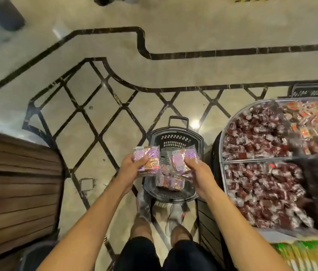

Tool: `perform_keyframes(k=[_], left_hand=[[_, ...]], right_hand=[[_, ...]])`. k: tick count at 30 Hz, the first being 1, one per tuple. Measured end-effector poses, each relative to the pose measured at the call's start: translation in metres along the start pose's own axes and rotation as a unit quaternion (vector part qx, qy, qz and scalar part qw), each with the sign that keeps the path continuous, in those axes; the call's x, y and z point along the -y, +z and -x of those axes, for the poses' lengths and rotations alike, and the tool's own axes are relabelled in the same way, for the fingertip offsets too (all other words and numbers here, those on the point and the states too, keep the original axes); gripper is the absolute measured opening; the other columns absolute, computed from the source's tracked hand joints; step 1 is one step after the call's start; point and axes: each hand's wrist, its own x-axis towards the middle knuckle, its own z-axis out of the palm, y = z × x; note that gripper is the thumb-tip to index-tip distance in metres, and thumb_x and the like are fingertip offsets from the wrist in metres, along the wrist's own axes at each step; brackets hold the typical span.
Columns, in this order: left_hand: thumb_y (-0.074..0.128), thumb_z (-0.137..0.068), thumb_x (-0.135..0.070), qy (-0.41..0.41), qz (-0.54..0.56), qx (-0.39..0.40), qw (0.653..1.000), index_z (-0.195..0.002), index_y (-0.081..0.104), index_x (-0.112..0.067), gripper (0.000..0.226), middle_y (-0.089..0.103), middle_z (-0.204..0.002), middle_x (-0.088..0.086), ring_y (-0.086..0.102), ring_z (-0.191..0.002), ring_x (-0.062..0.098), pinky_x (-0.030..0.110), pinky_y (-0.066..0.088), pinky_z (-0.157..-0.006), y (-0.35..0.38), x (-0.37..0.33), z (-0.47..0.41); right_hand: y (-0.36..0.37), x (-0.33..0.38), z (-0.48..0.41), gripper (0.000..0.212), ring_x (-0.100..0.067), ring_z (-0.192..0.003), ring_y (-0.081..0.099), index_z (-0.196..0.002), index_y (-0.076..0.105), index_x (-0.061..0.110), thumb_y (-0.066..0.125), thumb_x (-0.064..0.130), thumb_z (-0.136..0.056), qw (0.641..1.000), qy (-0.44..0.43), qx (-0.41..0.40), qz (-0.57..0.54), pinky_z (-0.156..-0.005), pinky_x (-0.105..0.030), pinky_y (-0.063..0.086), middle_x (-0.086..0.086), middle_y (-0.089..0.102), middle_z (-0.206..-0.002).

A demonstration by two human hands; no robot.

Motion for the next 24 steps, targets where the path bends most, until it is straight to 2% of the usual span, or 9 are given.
perform_keyframes(k=[4, 12, 14, 16, 17, 19, 20, 22, 24], left_hand=[[0.070, -0.098, -0.015, -0.053, -0.019, -0.011, 0.998, -0.132, 0.063, -0.010, 0.034, 0.077, -0.117, 0.014, 0.075, -0.103, 0.030, 0.044, 0.061, -0.091, -0.002, 0.044, -0.073], [0.073, -0.098, -0.019, -0.137, -0.095, -0.001, 0.986, -0.118, 0.068, -0.014, 0.021, 0.077, -0.112, 0.012, 0.075, -0.104, 0.031, 0.056, 0.058, -0.098, 0.011, 0.173, -0.226], [0.071, -0.100, -0.019, -0.134, -0.112, 0.004, 0.985, -0.114, 0.066, -0.015, 0.016, 0.074, -0.114, 0.004, 0.071, -0.111, 0.029, 0.044, 0.055, -0.101, 0.021, 0.201, -0.260], [0.068, -0.102, -0.025, -0.131, -0.164, 0.009, 0.978, -0.134, 0.056, -0.007, 0.038, 0.059, -0.125, -0.003, 0.059, -0.117, 0.017, 0.022, 0.044, -0.089, 0.034, 0.228, -0.295], [0.066, -0.103, -0.024, -0.132, -0.187, 0.018, 0.973, -0.139, 0.052, -0.005, 0.043, 0.057, -0.126, -0.001, 0.056, -0.114, 0.014, 0.018, 0.041, -0.083, 0.040, 0.242, -0.315], [0.062, -0.104, -0.012, -0.137, -0.204, 0.039, 0.969, -0.123, 0.060, -0.002, 0.021, 0.066, -0.110, 0.008, 0.066, -0.091, 0.010, 0.015, 0.050, -0.070, 0.050, 0.272, -0.354], [0.060, -0.104, -0.005, -0.139, -0.208, 0.043, 0.967, -0.108, 0.064, -0.002, 0.007, 0.066, -0.098, 0.010, 0.068, -0.075, 0.002, 0.015, 0.054, -0.067, 0.056, 0.286, -0.371], [0.055, -0.104, 0.003, -0.146, -0.228, 0.032, 0.962, -0.083, 0.054, -0.012, 0.025, 0.058, -0.082, 0.004, 0.058, -0.052, -0.013, 0.008, 0.051, -0.060, 0.068, 0.310, -0.406], [0.054, -0.105, 0.002, -0.151, -0.237, 0.006, 0.960, -0.094, 0.054, -0.006, 0.014, 0.052, -0.082, 0.000, 0.057, -0.056, -0.008, 0.004, 0.042, -0.050, 0.074, 0.335, -0.440]], right_hand=[[-0.014, -0.039, -0.058, 0.033, -0.034, -0.114, 0.071, -0.129, 0.070, 0.013, 0.070, 0.024, -0.099, 0.997, 0.038, -0.062, -0.023, -0.099, -0.051, 0.057, -0.014, 0.076, -0.120], [-0.057, -0.158, -0.192, 0.030, -0.031, -0.113, 0.072, -0.123, 0.073, 0.011, 0.071, 0.027, -0.098, 0.981, 0.100, -0.161, -0.037, -0.097, -0.048, 0.059, -0.016, 0.076, -0.118], [-0.070, -0.195, -0.226, 0.042, -0.033, -0.110, 0.073, -0.121, 0.072, 0.006, 0.077, 0.035, -0.091, 0.978, 0.108, -0.174, -0.031, -0.095, -0.050, 0.060, -0.020, 0.076, -0.115], [-0.080, -0.226, -0.256, 0.031, -0.024, -0.089, 0.074, -0.107, 0.073, 0.009, 0.077, 0.036, -0.092, 0.974, 0.125, -0.184, -0.027, -0.085, -0.042, 0.061, -0.008, 0.076, -0.095], [-0.084, -0.241, -0.272, 0.021, -0.017, -0.077, 0.070, -0.098, 0.072, 0.014, 0.076, 0.034, -0.094, 0.973, 0.128, -0.190, -0.023, -0.077, -0.037, 0.058, -0.002, 0.073, -0.084], [-0.091, -0.269, -0.305, 0.016, -0.011, -0.065, 0.062, -0.090, 0.069, 0.017, 0.074, 0.031, -0.096, 0.968, 0.131, -0.213, -0.007, -0.069, -0.032, 0.049, 0.005, 0.068, -0.072], [-0.092, -0.279, -0.321, 0.014, -0.014, -0.069, 0.063, -0.091, 0.071, 0.016, 0.074, 0.029, -0.096, 0.967, 0.125, -0.223, 0.000, -0.071, -0.035, 0.050, 0.003, 0.070, -0.075], [-0.098, -0.304, -0.356, 0.021, -0.025, -0.085, 0.068, -0.102, 0.074, 0.011, 0.074, 0.030, -0.096, 0.964, 0.109, -0.243, -0.003, -0.083, -0.049, 0.057, -0.005, 0.075, -0.093], [-0.103, -0.325, -0.391, 0.036, -0.030, -0.093, 0.073, -0.107, 0.073, 0.010, 0.074, 0.042, -0.093, 0.957, 0.100, -0.271, 0.012, -0.094, -0.056, 0.058, -0.006, 0.078, -0.101]])
